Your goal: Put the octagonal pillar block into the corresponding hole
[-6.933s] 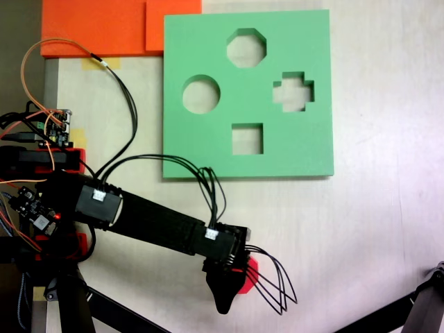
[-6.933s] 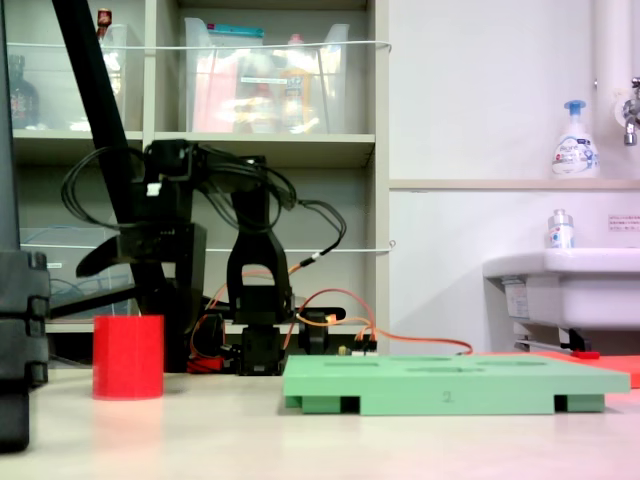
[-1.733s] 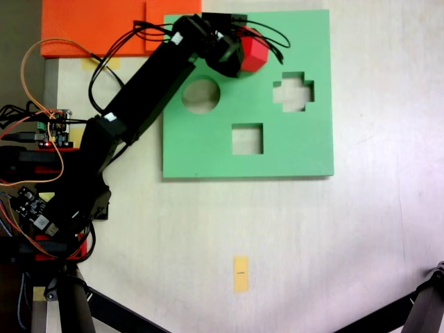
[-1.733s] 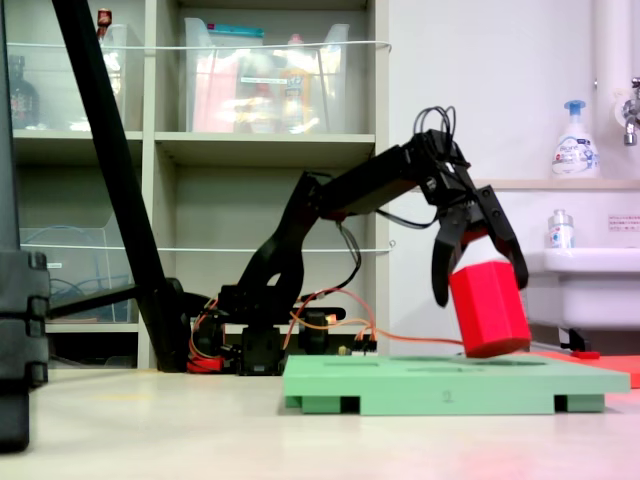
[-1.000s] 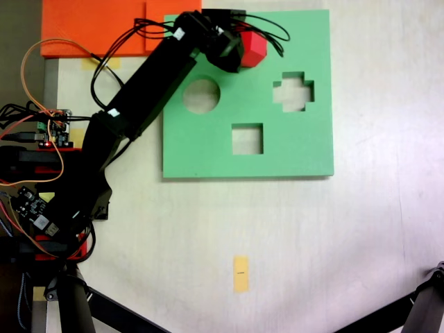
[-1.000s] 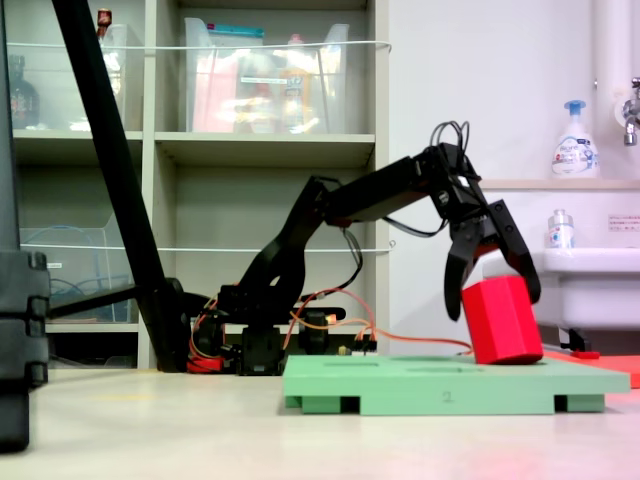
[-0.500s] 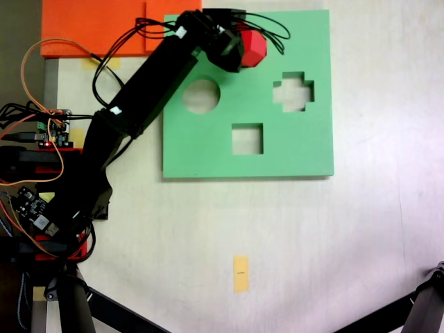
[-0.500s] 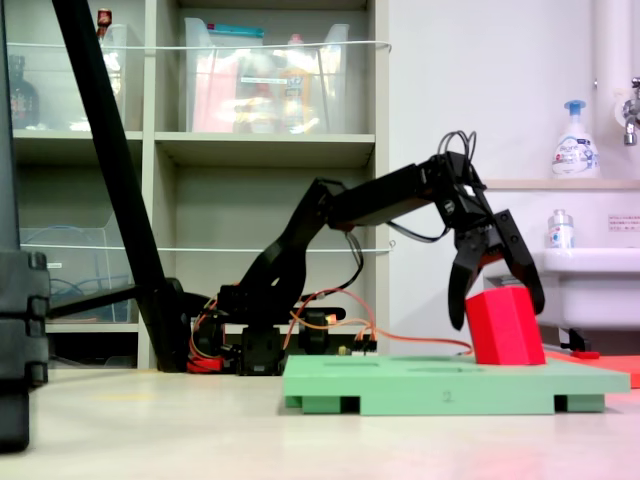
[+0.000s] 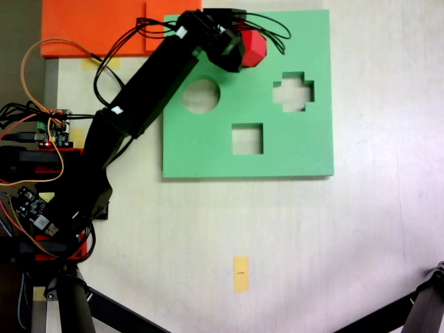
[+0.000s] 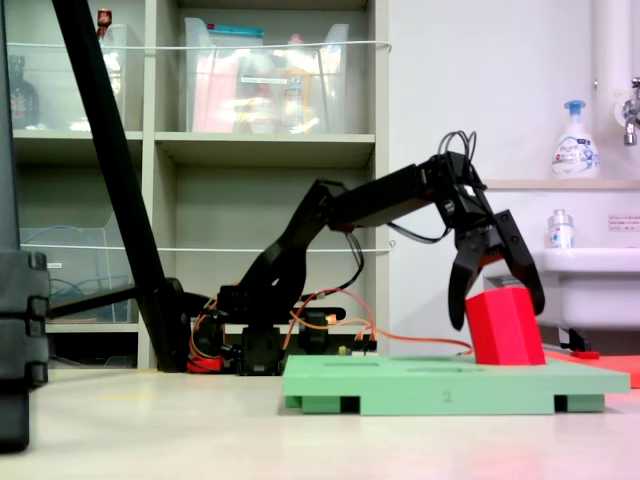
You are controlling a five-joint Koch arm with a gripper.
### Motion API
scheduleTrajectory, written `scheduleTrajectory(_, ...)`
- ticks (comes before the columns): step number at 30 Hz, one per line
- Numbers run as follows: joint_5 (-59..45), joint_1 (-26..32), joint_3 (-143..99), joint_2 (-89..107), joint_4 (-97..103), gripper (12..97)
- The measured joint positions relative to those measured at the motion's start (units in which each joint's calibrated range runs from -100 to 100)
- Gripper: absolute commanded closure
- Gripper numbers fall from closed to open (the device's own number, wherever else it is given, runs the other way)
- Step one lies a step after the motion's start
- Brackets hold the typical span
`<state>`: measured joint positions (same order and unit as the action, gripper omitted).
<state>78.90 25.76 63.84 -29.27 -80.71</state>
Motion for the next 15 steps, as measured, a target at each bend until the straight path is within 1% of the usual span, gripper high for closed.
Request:
scheduleTrajectory(1,0.0,0.0,0.2,-0.5,0.0,69.1)
scheduleTrajectory(7,-0.4,-0.1,2.1,-3.8,-0.3,63.8)
scheduleTrajectory(9,-0.4,-0.1,2.2,-4.1,-0.3,62.6)
scheduleTrajectory(15,-0.4,-0.1,2.7,-5.3,-0.4,62.6)
